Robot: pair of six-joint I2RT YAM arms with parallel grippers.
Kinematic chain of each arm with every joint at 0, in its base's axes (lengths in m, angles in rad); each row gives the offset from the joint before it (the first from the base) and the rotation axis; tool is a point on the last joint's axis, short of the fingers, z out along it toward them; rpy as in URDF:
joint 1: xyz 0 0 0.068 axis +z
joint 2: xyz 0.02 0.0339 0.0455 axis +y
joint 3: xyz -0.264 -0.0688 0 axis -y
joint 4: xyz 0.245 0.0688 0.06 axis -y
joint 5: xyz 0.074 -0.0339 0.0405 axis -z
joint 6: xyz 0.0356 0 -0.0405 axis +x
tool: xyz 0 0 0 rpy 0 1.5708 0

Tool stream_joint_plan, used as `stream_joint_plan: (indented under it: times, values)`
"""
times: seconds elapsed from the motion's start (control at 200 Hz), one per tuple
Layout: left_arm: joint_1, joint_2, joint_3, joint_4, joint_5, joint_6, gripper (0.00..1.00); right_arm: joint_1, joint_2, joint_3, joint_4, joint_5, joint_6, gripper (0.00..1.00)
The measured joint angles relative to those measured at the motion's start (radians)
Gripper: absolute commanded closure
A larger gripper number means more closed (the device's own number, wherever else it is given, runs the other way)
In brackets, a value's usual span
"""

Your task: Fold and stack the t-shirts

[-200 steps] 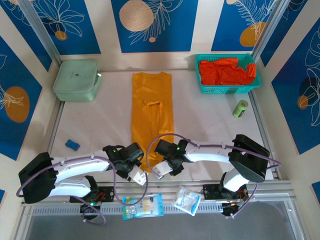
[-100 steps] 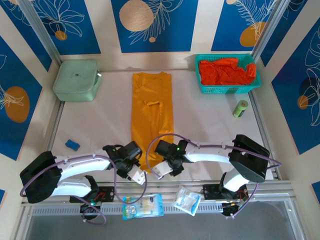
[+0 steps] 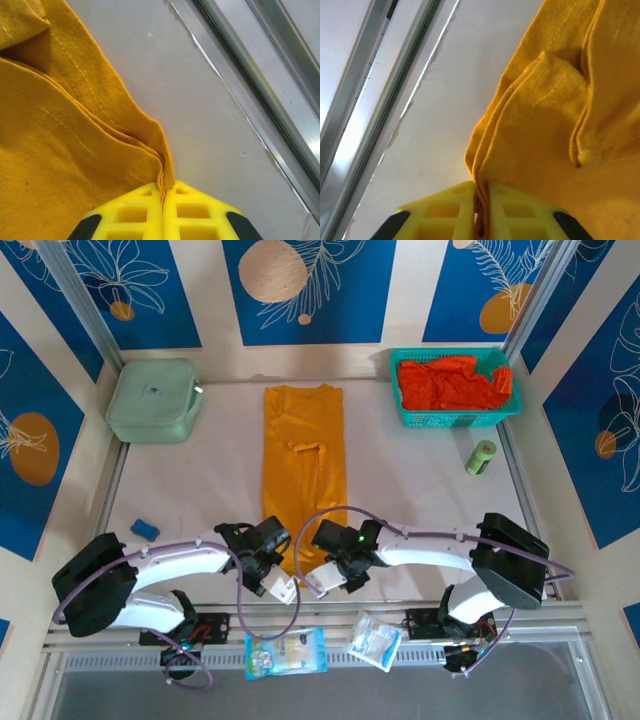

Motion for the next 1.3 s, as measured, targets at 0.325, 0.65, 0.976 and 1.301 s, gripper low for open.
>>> stream_joint_plan:
  times: [0.325,0.65,0.976,1.301]
  values:
    - [0.000,-0.215,-0.020,-0.013,-0.120,-0.013,1.00,0.009,-0.118,-0.027,-0.031,-0.001,0.037,1.00]
    - [-0.128,-0.418,0.032,-0.143,-0.233,-0.131,1.00,0.098,-0.219,-0.029,-0.133,-0.006,0.140,1.00]
    - [-0.235,-0.445,0.074,-0.259,-0.325,-0.287,1.00,0.121,-0.394,0.000,-0.221,-0.027,0.215,1.00]
    - [0.047,-0.299,0.240,-0.158,-0.381,-0.252,1.00,-0.206,-0.285,0.169,-0.161,-0.006,0.114,1.00]
